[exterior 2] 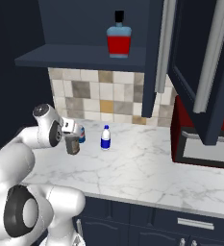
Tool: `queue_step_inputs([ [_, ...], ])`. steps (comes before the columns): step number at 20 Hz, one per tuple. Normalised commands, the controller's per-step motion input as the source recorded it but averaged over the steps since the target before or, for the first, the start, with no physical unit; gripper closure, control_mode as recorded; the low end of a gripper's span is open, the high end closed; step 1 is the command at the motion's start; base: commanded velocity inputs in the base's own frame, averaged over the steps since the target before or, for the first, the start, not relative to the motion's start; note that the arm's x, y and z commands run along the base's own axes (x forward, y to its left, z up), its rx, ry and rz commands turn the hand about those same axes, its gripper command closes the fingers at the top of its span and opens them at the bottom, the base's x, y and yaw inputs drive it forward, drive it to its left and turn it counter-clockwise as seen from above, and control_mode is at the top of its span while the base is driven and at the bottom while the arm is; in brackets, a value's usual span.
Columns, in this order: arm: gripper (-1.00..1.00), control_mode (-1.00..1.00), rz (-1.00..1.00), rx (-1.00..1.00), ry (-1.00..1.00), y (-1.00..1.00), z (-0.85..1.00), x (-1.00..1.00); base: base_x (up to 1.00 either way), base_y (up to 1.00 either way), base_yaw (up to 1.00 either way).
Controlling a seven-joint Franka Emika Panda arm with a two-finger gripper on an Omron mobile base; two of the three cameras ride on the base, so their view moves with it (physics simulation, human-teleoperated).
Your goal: Sort all alcoholic drinks to one cabinet, and non-alcoholic drinks to the other.
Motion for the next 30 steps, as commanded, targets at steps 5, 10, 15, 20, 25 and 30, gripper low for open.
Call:
queue_step_inputs([
  [5,-1.0,-1.0,0.0,0.0,0.0,0.05,-0.18,0.2,0.0,0.0,0.0],
  [10,-1.0,-1.0,0.0,0.0,0.0,0.0,-0.14,0.21,0.0,0.0,0.0],
  [15,-1.0,-1.0,0.0,0.0,0.0,0.0,-0.07,0.27,0.0,0.0,0.0],
  [20,-1.0,-1.0,0.0,0.0,0.0,0.0,-0.07,0.25,0.0,0.0,0.0],
  [25,-1.0,-1.0,0.0,0.0,0.0,0.0,-0.12,0.16,0.0,0.0,0.0],
  [30,-1.0,-1.0,0.0,0.0,0.0,0.0,-0.11,0.18,0.0,0.0,0.0],
])
